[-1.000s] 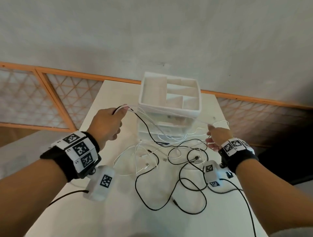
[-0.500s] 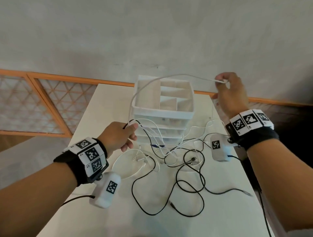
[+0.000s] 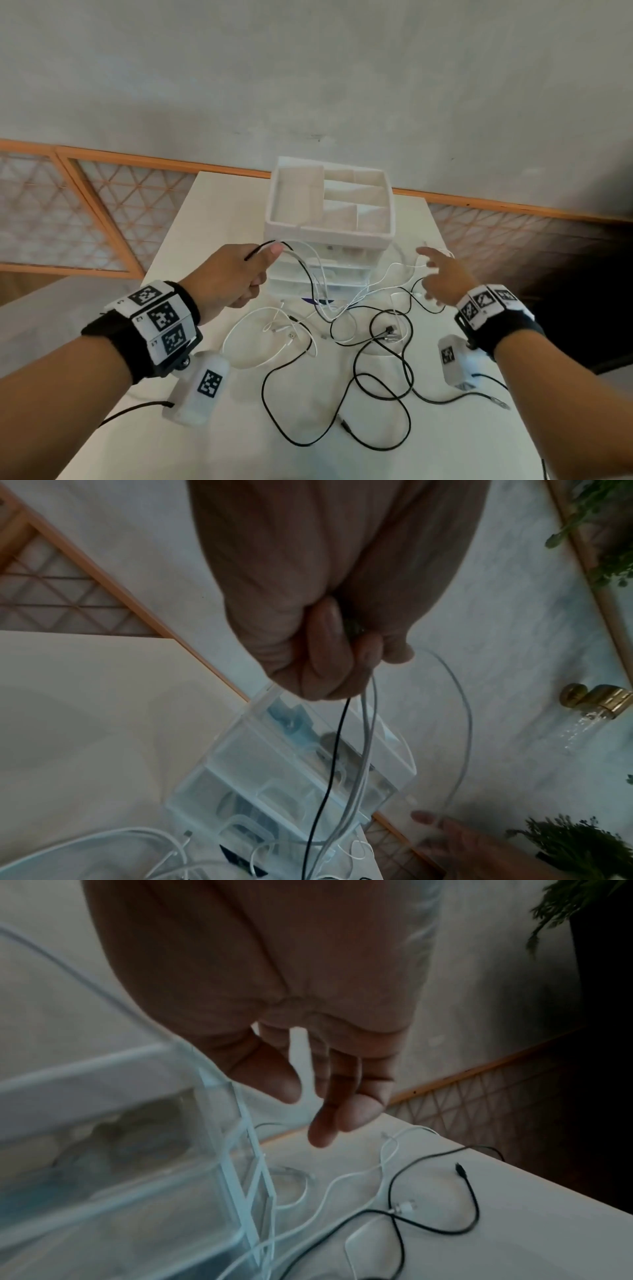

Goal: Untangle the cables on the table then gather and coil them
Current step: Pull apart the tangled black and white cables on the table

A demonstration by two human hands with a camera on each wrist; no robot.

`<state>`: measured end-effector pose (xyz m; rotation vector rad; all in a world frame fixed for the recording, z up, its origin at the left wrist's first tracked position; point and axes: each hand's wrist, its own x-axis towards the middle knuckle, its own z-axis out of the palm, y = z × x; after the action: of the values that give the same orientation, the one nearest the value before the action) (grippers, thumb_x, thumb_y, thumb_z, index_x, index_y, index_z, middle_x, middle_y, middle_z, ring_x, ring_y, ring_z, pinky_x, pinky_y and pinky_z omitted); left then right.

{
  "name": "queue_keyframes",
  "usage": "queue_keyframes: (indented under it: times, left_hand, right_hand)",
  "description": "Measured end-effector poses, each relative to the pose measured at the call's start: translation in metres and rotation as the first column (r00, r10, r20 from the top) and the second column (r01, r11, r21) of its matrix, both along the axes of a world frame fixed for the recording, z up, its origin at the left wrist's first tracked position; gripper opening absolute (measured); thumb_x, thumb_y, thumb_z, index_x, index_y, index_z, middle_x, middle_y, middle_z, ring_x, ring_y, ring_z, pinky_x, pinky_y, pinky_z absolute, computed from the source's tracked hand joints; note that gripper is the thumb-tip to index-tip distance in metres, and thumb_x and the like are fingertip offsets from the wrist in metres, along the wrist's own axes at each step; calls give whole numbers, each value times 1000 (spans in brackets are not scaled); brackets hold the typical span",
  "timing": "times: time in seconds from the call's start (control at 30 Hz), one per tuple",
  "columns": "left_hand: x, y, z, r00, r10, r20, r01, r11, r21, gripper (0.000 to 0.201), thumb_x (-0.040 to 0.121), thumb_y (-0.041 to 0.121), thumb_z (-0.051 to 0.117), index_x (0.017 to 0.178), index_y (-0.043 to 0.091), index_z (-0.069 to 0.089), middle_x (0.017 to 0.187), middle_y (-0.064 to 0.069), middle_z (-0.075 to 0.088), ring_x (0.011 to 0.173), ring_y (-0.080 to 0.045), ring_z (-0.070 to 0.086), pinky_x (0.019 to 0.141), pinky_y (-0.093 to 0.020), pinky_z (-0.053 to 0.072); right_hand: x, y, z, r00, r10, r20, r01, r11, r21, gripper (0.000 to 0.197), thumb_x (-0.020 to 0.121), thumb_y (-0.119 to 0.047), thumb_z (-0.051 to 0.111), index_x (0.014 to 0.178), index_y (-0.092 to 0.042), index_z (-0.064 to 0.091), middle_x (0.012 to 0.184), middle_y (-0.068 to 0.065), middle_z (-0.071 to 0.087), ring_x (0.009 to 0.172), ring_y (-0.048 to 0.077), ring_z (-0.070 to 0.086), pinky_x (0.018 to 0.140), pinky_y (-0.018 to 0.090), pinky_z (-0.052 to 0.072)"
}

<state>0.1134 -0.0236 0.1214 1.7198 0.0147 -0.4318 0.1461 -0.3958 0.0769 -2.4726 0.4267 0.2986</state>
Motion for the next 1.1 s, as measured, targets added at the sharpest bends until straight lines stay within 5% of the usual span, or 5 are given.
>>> queue_keyframes:
  times: [0.3,0.5,0.7,0.93,1.1]
  left_hand:
    - [-5,-37,21,919,-282,277,209,942,263,49,101,45,44,70,9,56,54,11,46,48,-8,38,49,-16,33]
    - [-18,-14,30,936,-226,271,159,956,247,58,99,54,36,65,10,53,48,12,43,44,-4,36,47,-8,32]
    - [-35,25,-32,821,-569,-42,452,604,656,38,104,41,38,79,20,56,78,4,61,77,-15,56,71,-22,39]
    - [-45,37,-92,954,-267,-139,287,666,689,41,106,39,31,79,12,46,76,-2,51,82,-27,49,69,-33,35]
    - [-38,35,-89,994,-101,-46,108,793,600,42,95,47,53,73,12,48,70,-6,59,61,-23,55,66,-36,49]
  right_hand:
    - [-52,144,61,824,473,311,-533,833,146,31,85,-34,77,112,-33,61,55,-21,59,48,-2,53,55,8,38]
    - [-23,85,-2,930,299,-215,-329,936,-122,25,88,-39,71,78,-17,68,61,-4,64,45,8,57,48,21,41]
    - [-12,45,-17,889,-176,422,163,984,68,11,81,-21,67,91,-26,71,94,0,77,79,22,73,81,43,59]
    - [-47,88,-64,966,-245,87,239,968,72,76,87,-24,69,149,-28,25,140,10,58,118,37,61,103,46,49]
    - [-98,163,-93,930,325,-172,-344,934,-98,60,84,-47,67,137,-24,50,142,-1,51,131,22,49,109,35,39]
